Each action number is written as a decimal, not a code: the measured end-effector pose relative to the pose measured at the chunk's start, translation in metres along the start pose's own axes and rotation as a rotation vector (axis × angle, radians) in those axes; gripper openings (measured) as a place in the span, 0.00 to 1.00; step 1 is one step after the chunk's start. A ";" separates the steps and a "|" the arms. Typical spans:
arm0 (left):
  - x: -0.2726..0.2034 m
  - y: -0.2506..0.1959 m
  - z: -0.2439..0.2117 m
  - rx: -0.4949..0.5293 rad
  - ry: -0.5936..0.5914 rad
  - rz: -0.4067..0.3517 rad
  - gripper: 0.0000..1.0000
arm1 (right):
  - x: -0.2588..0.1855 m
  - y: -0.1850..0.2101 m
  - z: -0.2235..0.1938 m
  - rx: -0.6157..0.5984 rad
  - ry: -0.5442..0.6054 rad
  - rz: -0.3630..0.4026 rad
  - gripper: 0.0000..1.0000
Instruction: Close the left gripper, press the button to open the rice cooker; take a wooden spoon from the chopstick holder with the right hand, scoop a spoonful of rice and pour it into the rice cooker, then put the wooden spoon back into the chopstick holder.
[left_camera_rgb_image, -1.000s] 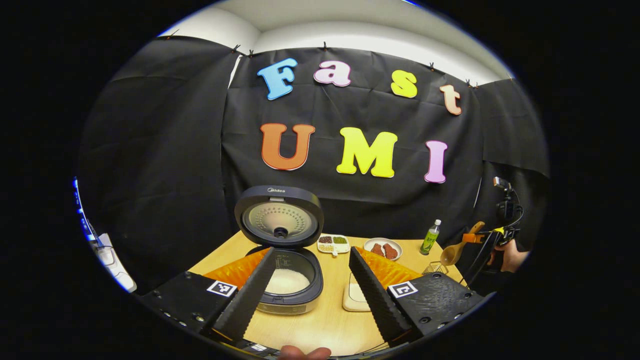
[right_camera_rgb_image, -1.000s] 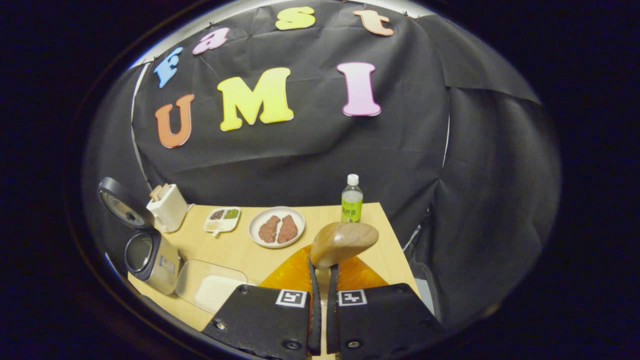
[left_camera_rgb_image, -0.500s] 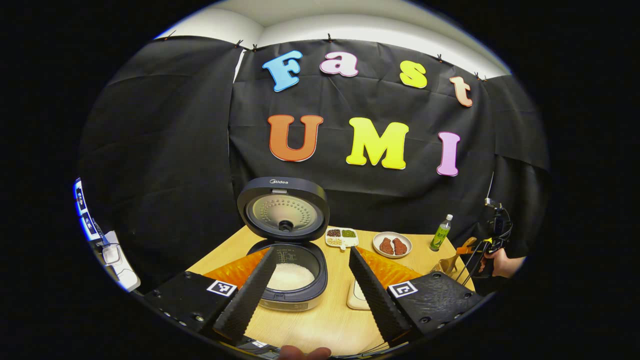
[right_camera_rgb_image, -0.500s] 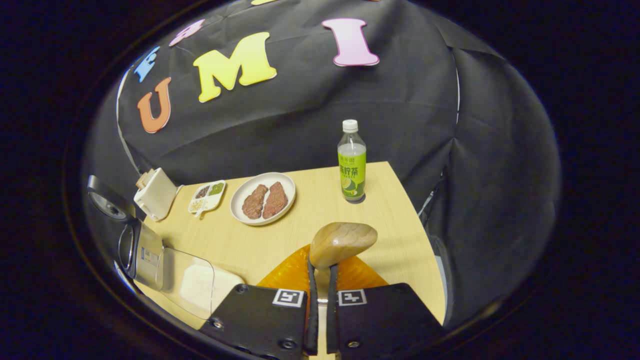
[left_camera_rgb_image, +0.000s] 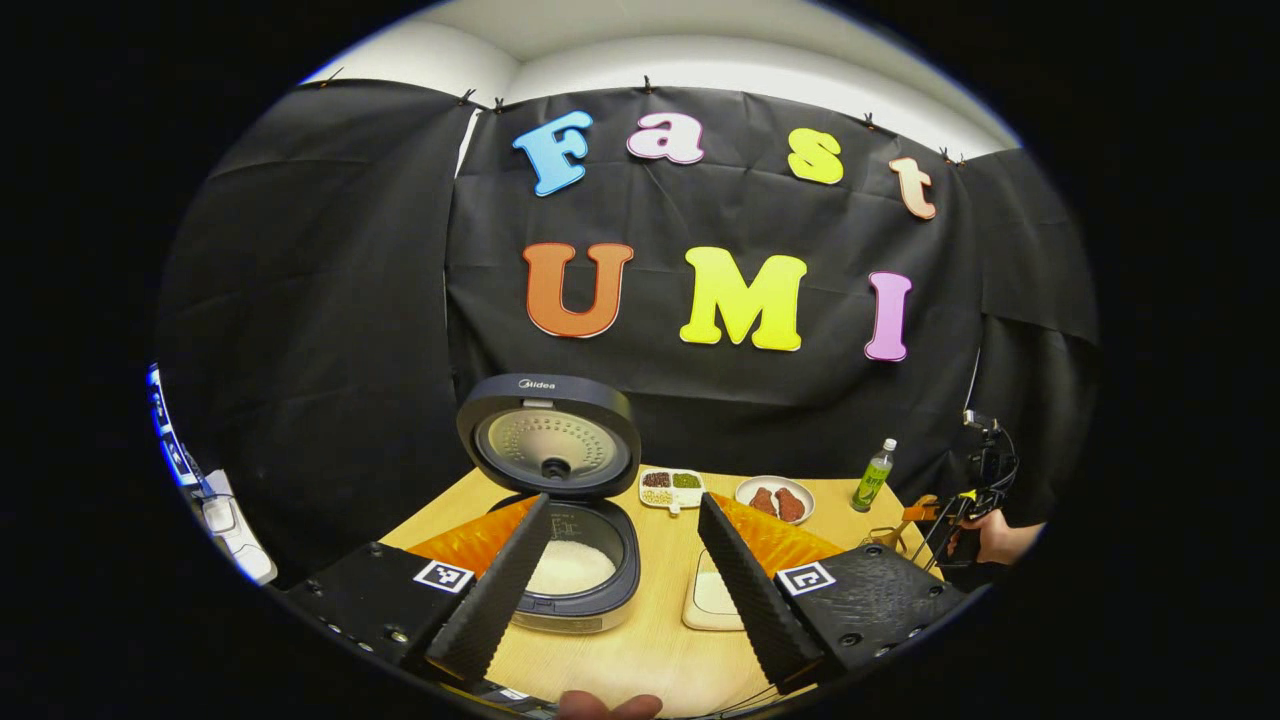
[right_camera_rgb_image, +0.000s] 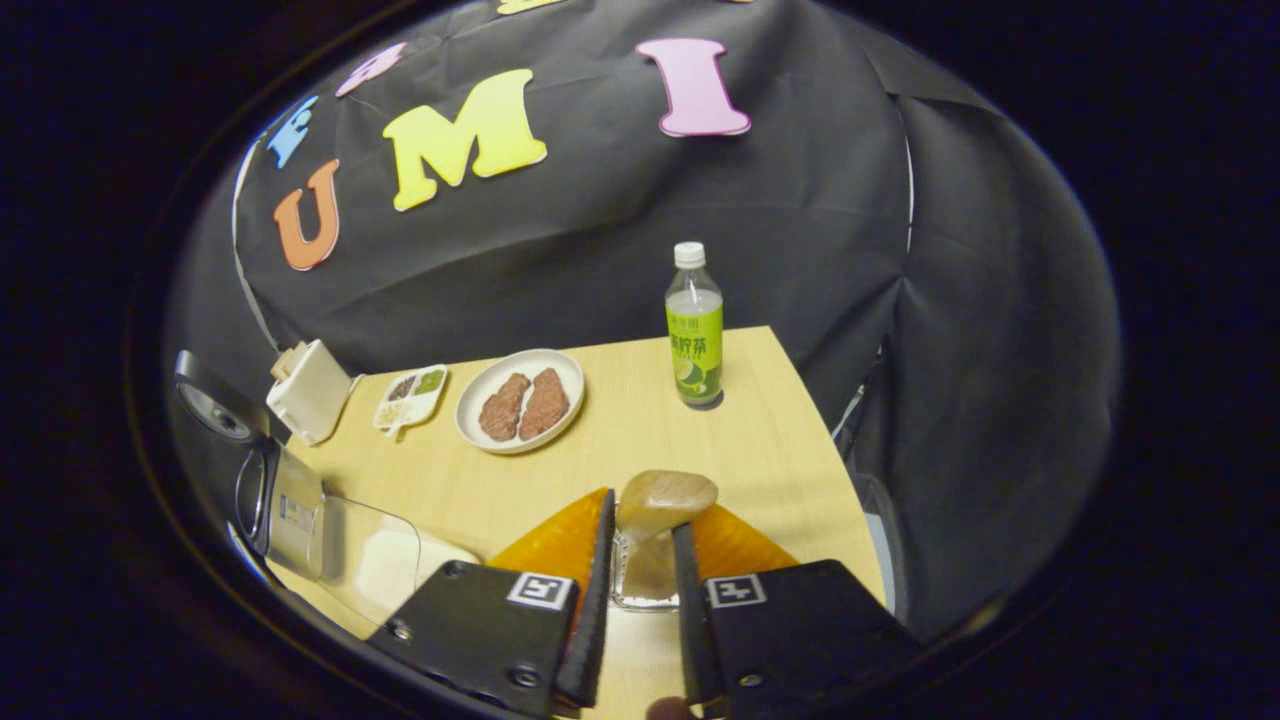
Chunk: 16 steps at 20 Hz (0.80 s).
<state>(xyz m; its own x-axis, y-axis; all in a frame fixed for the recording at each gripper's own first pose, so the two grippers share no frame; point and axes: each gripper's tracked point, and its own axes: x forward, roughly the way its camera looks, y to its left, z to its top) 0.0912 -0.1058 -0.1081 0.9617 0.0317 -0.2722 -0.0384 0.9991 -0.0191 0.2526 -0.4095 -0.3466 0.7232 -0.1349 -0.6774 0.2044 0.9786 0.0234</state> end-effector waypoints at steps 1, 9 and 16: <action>0.002 0.000 0.006 0.003 -0.013 -0.001 0.95 | -0.006 -0.003 0.005 -0.009 -0.012 -0.018 0.47; 0.015 0.027 0.069 0.033 -0.129 0.006 0.95 | -0.077 0.003 0.068 -0.116 -0.200 -0.090 0.87; 0.048 0.071 0.112 -0.026 -0.156 0.052 0.95 | -0.163 0.046 0.100 -0.114 -0.341 -0.024 0.97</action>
<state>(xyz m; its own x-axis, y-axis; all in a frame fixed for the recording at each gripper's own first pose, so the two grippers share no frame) 0.1654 -0.0301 -0.0151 0.9886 0.0893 -0.1211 -0.0941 0.9950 -0.0340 0.2102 -0.3581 -0.1610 0.9018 -0.1830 -0.3916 0.1629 0.9830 -0.0843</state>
